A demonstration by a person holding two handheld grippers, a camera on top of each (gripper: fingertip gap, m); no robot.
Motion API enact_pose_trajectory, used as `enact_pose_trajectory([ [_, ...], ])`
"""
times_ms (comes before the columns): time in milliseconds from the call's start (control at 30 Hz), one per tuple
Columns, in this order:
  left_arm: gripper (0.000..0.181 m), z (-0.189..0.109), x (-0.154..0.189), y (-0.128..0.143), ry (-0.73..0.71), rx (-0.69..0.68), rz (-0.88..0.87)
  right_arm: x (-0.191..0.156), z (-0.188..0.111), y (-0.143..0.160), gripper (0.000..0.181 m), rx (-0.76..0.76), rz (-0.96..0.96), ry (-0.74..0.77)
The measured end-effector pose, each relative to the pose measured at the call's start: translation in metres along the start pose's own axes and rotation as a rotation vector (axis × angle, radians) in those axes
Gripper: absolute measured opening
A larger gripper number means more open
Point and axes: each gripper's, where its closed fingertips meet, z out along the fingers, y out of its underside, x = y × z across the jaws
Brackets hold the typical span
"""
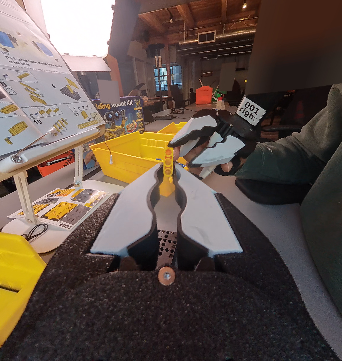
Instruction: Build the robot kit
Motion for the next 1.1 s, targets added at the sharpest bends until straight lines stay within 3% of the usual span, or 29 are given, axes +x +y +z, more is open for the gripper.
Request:
enact_pose_trajectory([
  [1100, 0.007, 0.009, 0.013, 0.013, 0.008, -0.098, 0.081, -0.018, 0.002, -0.011, 0.022, 0.025, -0.053, -0.045],
])
